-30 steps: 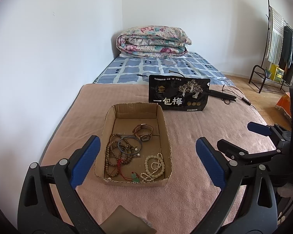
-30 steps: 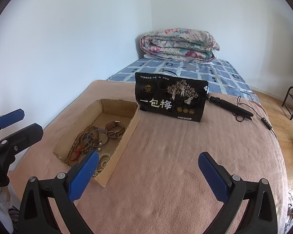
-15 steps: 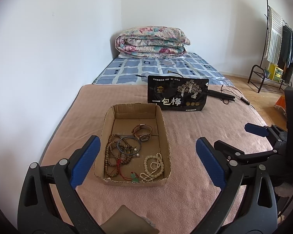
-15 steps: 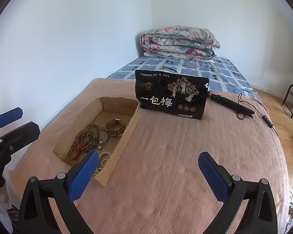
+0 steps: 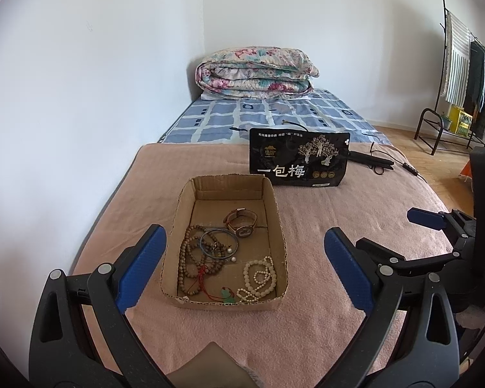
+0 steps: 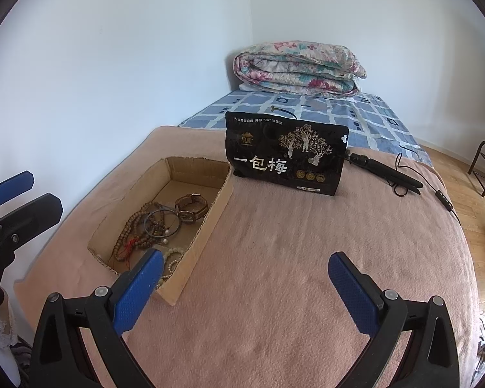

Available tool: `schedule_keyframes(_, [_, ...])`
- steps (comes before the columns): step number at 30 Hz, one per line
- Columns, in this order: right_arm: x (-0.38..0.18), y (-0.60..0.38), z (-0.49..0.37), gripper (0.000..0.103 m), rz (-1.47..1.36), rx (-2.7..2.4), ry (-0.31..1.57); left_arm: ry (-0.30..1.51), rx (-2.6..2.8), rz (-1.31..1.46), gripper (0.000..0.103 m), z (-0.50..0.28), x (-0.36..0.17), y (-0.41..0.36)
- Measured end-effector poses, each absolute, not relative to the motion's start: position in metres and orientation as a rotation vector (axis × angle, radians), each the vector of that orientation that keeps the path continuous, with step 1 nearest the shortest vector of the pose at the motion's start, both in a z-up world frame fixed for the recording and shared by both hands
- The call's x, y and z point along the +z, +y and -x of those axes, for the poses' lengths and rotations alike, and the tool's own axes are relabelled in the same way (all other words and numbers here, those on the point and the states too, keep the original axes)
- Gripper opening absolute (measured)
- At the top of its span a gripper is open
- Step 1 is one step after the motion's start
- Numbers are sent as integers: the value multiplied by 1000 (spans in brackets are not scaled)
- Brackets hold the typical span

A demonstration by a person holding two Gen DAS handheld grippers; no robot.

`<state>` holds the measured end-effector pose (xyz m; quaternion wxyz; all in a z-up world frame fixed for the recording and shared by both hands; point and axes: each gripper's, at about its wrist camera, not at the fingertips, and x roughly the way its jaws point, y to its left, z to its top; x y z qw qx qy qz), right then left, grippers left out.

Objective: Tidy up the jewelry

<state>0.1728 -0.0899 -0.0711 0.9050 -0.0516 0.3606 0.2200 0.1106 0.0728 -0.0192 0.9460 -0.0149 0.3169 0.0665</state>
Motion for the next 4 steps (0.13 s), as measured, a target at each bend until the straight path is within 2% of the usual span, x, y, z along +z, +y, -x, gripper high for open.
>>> schedule_keyframes(4, [-71, -90, -173, 103, 108, 455, 745, 650, 140, 42, 100, -111, -18, 72])
